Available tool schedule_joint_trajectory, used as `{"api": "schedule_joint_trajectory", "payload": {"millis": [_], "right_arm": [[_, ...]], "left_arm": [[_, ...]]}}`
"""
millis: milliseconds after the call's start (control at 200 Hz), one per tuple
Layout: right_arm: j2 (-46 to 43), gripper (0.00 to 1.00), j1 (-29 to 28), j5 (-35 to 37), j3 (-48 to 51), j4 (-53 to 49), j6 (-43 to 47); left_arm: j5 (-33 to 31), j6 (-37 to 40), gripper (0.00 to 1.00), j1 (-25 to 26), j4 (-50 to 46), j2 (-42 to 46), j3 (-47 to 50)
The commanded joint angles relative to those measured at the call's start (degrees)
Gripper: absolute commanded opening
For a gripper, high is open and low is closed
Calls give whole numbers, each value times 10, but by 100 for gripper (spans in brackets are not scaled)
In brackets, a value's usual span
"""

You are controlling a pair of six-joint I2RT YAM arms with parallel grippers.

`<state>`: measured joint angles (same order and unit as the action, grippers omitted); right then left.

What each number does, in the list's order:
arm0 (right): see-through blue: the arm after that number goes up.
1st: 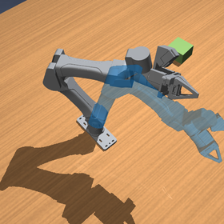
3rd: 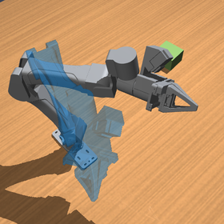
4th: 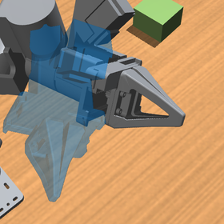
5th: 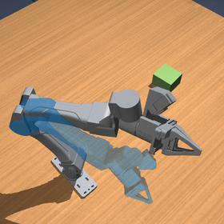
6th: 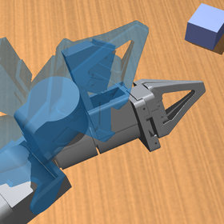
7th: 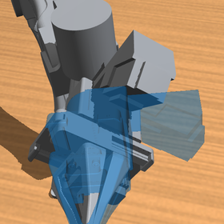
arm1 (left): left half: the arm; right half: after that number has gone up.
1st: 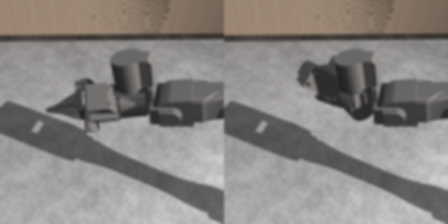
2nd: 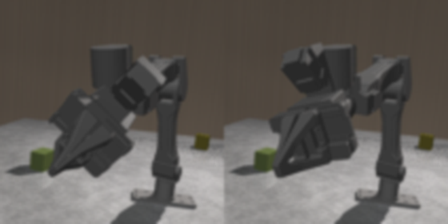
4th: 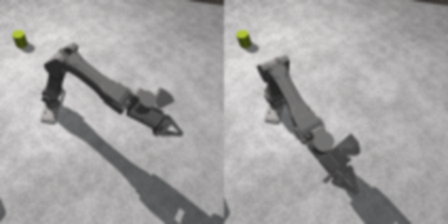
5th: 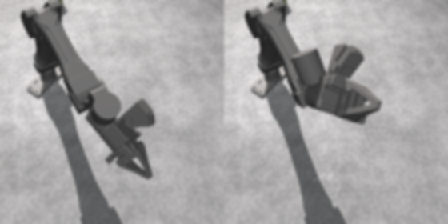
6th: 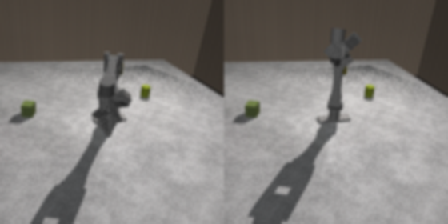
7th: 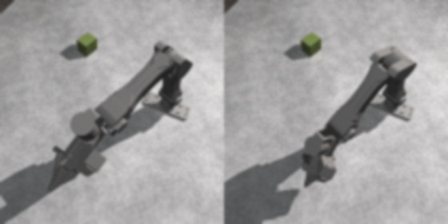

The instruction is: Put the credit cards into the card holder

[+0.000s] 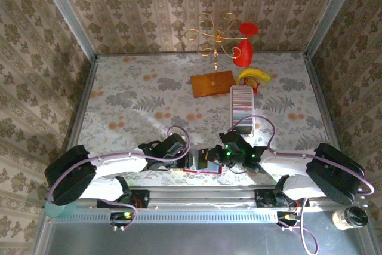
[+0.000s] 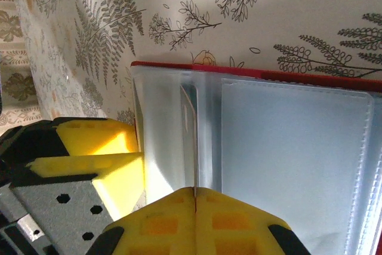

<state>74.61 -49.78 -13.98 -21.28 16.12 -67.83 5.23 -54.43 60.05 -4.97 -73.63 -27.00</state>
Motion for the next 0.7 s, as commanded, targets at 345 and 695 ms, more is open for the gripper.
{"api": "schedule_joint_trajectory", "payload": {"millis": [345,695], "right_arm": [[34,0,-7,-3,-3,-1,-10],[71,0,-9,-10,-18,-20,-2]], "left_arm": [[-54,-15,47,0,-34,60,32],[-54,-8,29,-7,-32,71,29]]}}
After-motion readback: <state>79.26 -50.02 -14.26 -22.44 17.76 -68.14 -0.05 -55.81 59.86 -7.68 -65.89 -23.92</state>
